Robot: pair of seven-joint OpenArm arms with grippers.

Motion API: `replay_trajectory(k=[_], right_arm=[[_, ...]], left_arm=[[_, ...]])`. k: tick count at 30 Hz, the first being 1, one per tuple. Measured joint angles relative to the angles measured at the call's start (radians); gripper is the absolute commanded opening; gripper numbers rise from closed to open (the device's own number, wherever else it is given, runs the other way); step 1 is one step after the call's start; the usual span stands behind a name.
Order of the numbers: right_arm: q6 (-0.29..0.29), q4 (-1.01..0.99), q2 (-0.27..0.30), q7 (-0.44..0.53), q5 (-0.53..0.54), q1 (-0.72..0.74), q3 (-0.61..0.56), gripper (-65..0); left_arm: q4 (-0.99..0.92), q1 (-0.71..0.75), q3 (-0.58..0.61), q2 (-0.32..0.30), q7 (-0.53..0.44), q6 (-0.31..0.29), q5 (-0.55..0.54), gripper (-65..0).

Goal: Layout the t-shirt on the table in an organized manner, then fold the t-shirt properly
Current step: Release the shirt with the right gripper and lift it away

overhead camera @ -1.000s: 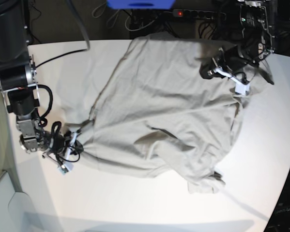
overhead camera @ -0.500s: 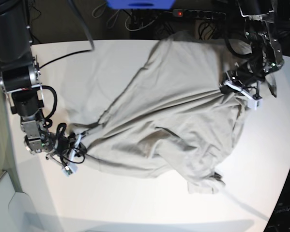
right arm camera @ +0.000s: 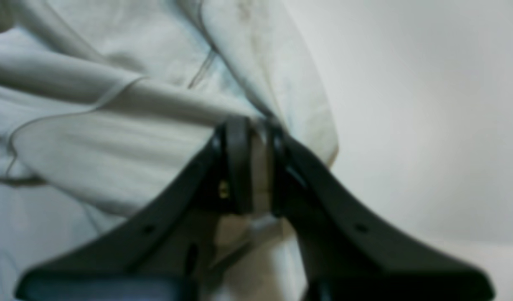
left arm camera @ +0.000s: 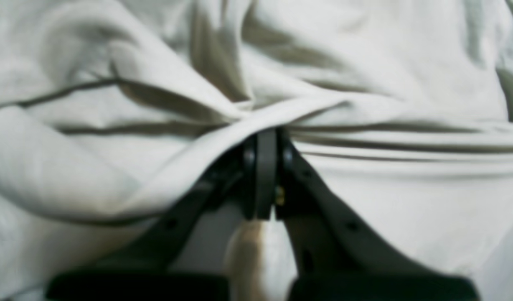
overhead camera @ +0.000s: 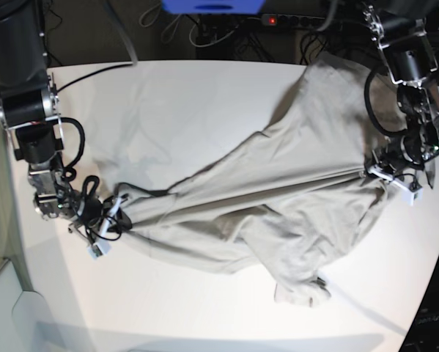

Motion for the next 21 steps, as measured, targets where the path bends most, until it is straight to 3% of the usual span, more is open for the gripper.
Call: replay_trajectory(k=[4, 11, 14, 21], right_arm=[[0.013, 0.027, 0.017, 0.048, 0.053, -0.055, 0.003, -63.4], [-0.023, 0.350, 0.052, 0.003, 0.043, -0.252, 0.010, -63.5], [-0.047, 0.551, 0.057, -0.097, 0.006, -0.349, 0.011, -63.5], [-0.040, 0.966, 0.061, -0.366, -0.071, -0.562, 0.003, -63.5]], left_arm=[[-0.044, -0.057, 0.063, -0.014, -0.031, 0.018, 0.035, -64.9], [-0.056, -0.105, 0.108, 0.005, -0.022, 0.040, 0.065, -64.9], [-0.058, -0.124, 0.114, 0.022, -0.016, 0.042, 0.068, -64.9], [-0.058, -0.163, 0.114, 0.014, -0.021, 0.041, 0.068, -64.9]])
